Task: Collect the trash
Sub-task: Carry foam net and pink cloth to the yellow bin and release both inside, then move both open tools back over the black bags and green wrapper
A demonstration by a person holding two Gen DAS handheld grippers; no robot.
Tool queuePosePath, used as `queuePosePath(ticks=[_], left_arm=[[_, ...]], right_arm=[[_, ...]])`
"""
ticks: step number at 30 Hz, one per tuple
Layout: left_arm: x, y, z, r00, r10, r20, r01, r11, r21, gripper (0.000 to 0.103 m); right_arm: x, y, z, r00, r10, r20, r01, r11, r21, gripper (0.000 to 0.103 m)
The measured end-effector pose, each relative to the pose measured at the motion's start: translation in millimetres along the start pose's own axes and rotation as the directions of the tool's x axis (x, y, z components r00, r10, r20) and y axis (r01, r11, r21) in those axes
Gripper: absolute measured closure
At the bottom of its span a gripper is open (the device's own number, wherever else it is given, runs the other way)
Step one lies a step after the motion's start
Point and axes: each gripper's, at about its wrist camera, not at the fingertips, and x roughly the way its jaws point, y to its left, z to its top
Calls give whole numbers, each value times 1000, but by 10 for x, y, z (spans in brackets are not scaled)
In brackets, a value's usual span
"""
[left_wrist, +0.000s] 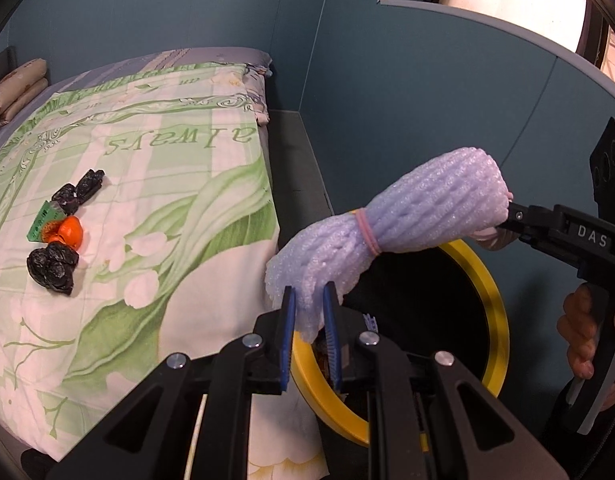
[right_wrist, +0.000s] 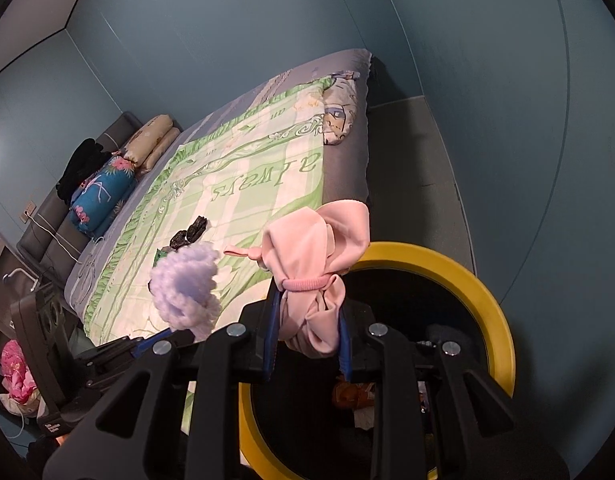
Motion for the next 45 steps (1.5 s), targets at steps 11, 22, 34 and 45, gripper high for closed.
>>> queuePosePath(ticks=[11, 22, 34, 45], left_arm=[[33, -119, -32, 1000, -29, 0, 29, 999, 31, 79], [-252, 59, -49, 997, 15, 74, -15, 1000, -7, 33], [-477, 823, -83, 973, 177, 148, -152, 974, -166, 19], [-575, 1713, -220, 946, 295, 132, -240, 915, -324, 19]], right_arm=[[32, -100, 21, 1000, 15, -1, -15, 1000, 10, 73], [-126, -184, 52, 998, 19, 62, -21, 999, 38, 52], [-168, 131, 132, 983, 113, 143, -104, 992, -69, 25], [417, 890, 298, 988, 150, 41, -138, 967, -212, 21]])
